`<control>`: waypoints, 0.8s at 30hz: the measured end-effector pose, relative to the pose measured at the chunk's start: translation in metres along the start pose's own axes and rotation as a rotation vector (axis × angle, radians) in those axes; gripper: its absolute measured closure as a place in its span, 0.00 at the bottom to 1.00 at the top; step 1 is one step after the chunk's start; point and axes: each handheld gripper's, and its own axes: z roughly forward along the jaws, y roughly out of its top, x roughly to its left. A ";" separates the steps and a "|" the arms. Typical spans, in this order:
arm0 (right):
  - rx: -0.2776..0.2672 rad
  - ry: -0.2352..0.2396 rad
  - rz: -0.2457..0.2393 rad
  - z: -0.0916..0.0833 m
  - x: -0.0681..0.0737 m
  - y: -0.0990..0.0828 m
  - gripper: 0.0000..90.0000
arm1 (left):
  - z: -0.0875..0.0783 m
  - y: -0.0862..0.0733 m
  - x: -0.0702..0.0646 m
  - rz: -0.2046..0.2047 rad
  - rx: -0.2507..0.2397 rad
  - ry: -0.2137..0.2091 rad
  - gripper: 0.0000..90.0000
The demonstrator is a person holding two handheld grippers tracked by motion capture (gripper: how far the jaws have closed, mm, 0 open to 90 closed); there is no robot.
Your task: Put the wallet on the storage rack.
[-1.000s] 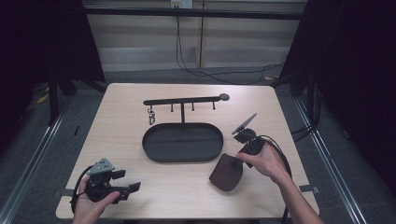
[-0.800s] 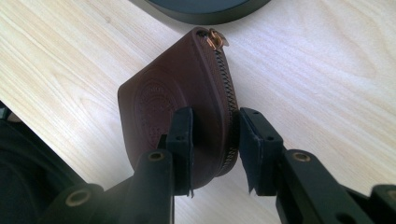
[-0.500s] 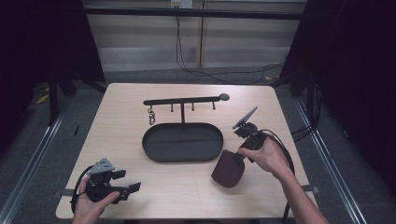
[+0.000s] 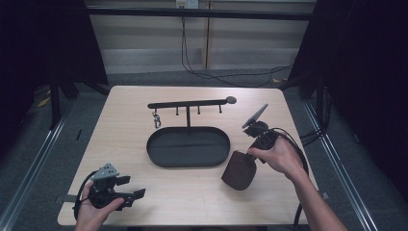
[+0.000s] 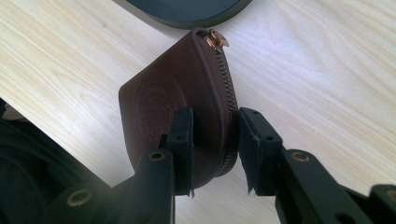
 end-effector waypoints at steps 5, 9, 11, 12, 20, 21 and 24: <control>-0.004 0.001 0.002 -0.001 -0.001 0.004 0.75 | 0.001 0.000 0.000 0.000 0.001 0.000 0.21; -0.003 -0.006 -0.007 -0.004 -0.001 0.009 0.75 | 0.000 0.000 0.001 0.000 -0.003 -0.006 0.21; -0.010 -0.010 -0.003 -0.008 -0.001 0.011 0.75 | 0.000 0.001 0.002 -0.008 -0.007 -0.001 0.18; -0.009 -0.011 -0.007 -0.010 -0.001 0.012 0.75 | 0.000 0.001 0.003 -0.009 -0.006 -0.004 0.18; -0.017 -0.025 -0.022 -0.016 0.002 0.018 0.75 | 0.001 0.000 0.003 -0.011 -0.006 -0.013 0.18; -0.017 -0.021 -0.022 -0.016 0.002 0.019 0.75 | 0.002 0.000 0.004 -0.018 -0.006 -0.015 0.18; -0.027 -0.025 -0.025 -0.021 0.001 0.022 0.75 | 0.002 0.000 0.005 -0.024 -0.004 -0.022 0.18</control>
